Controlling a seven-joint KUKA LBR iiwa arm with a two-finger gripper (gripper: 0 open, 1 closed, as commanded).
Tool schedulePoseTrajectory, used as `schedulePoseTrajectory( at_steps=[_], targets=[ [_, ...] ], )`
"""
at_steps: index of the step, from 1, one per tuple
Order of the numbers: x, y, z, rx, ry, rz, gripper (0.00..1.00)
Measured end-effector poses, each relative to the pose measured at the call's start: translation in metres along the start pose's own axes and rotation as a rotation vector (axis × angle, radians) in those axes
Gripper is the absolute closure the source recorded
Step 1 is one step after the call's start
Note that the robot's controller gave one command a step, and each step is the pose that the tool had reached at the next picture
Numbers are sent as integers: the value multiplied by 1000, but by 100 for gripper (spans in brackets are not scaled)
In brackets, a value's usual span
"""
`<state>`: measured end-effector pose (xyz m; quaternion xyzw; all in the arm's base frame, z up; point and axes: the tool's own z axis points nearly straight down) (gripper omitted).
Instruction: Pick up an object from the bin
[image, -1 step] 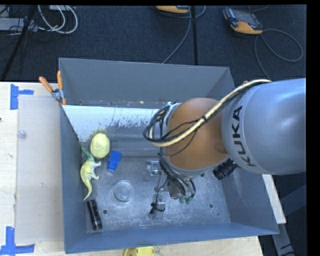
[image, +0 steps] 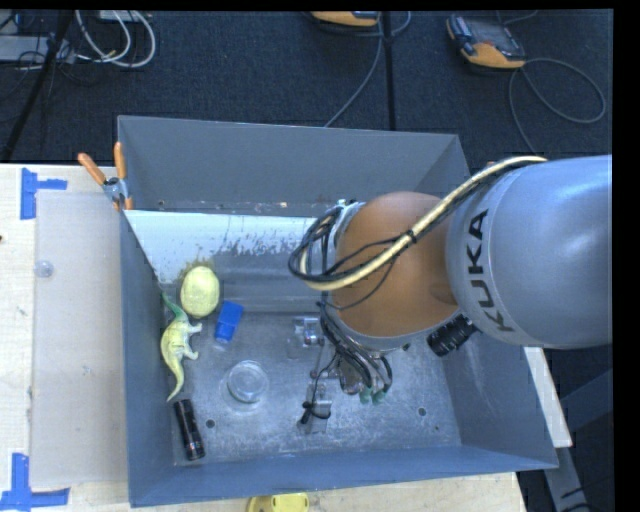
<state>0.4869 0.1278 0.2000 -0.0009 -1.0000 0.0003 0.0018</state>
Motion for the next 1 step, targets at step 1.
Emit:
schedulePoseTrajectory(
  at_steps=[1],
  targets=[
    [-12, 15, 33, 0, -4, -146, 0]
  ],
)
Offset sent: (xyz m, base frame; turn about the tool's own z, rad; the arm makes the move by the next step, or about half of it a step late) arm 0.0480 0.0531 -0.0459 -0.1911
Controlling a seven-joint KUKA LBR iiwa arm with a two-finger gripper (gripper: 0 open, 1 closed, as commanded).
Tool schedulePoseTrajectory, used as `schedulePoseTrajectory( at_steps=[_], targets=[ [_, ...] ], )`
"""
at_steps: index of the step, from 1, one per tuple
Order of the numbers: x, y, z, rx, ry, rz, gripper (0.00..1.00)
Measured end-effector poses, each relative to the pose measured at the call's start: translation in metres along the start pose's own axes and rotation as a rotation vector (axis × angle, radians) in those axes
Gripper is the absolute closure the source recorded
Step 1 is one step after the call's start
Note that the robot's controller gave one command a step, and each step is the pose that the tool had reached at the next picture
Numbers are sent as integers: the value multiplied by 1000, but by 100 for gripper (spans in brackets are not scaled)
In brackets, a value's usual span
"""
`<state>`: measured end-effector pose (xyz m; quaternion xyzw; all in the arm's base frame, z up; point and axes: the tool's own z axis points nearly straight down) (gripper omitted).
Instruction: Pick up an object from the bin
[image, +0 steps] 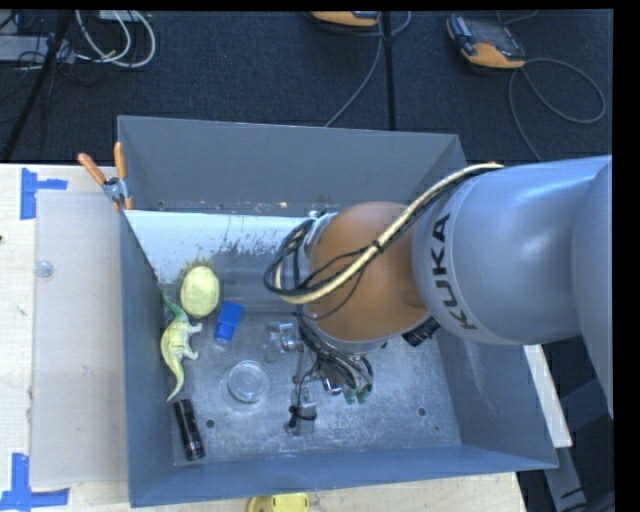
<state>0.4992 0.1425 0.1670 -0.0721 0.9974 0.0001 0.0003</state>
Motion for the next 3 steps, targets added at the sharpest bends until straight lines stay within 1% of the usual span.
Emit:
schedulePoseTrajectory(
  at_steps=[1, 2, 3],
  targets=[
    [-26, 22, 24, 0, 11, -91, 0],
    [-39, 32, 18, 0, 3, -123, 0],
    [-55, 24, 63, -2, 6, -436, 0]
  ],
)
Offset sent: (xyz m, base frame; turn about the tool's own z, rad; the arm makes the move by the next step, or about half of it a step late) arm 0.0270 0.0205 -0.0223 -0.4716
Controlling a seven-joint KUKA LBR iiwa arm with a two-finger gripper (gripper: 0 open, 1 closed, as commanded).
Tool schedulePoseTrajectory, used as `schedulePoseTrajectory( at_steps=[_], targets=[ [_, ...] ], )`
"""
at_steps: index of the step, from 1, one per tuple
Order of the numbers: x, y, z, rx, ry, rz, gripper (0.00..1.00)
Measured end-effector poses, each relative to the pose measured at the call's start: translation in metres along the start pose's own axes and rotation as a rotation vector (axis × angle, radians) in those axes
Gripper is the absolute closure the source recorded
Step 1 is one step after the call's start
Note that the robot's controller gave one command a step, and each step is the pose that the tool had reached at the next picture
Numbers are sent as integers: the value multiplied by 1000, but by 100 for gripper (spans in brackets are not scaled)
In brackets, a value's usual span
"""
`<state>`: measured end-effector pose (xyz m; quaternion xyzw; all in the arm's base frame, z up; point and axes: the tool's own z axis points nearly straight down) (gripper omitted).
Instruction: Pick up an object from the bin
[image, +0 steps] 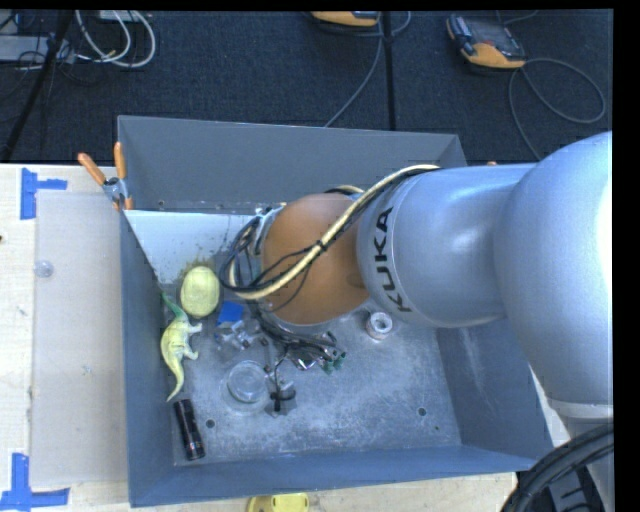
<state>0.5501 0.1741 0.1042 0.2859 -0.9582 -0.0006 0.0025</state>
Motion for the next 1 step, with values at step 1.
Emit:
schedulePoseTrajectory(
  at_steps=[1],
  targets=[
    [-13, -5, 31, -1, -2, -432, 100]
  ],
)
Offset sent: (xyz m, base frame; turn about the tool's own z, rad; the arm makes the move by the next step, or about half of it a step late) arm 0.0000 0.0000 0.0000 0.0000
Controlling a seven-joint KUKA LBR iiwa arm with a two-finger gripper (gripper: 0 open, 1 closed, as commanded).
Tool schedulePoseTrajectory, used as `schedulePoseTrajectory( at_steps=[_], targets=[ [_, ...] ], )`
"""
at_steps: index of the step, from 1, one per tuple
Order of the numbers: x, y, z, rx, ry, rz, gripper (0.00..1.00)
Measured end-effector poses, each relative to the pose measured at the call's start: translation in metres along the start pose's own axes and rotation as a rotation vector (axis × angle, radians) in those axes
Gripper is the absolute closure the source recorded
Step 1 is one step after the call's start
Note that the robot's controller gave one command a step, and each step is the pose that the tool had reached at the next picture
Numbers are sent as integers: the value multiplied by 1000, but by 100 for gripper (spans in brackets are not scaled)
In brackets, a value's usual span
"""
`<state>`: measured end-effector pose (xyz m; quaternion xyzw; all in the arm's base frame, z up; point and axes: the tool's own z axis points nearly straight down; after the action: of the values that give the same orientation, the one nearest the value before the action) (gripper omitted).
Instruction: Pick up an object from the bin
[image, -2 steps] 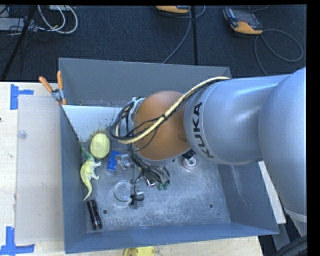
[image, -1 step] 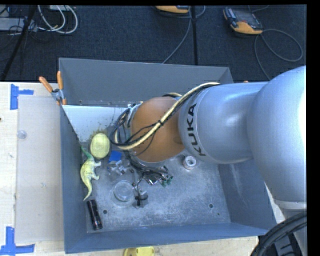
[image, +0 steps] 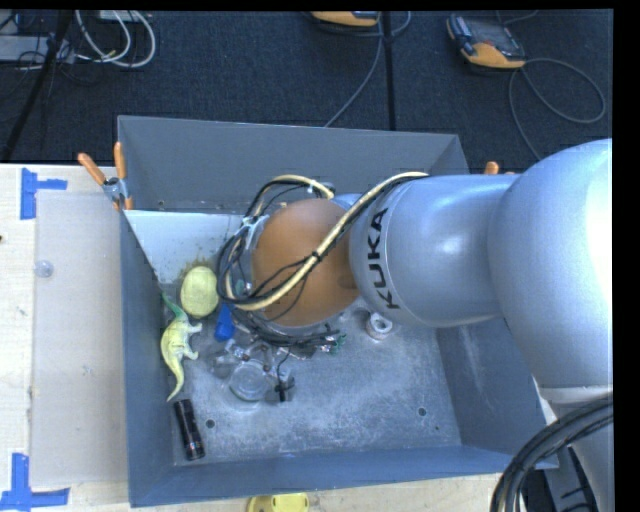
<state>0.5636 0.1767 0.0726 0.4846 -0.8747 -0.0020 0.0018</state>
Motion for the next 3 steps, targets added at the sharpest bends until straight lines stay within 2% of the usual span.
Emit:
schedulePoseTrajectory(
  at_steps=[2, 3],
  targets=[
    [1, 1, -3, -1, 1, 1, 100],
    [1, 2, -23, -3, 2, 2, 100]
  ],
)
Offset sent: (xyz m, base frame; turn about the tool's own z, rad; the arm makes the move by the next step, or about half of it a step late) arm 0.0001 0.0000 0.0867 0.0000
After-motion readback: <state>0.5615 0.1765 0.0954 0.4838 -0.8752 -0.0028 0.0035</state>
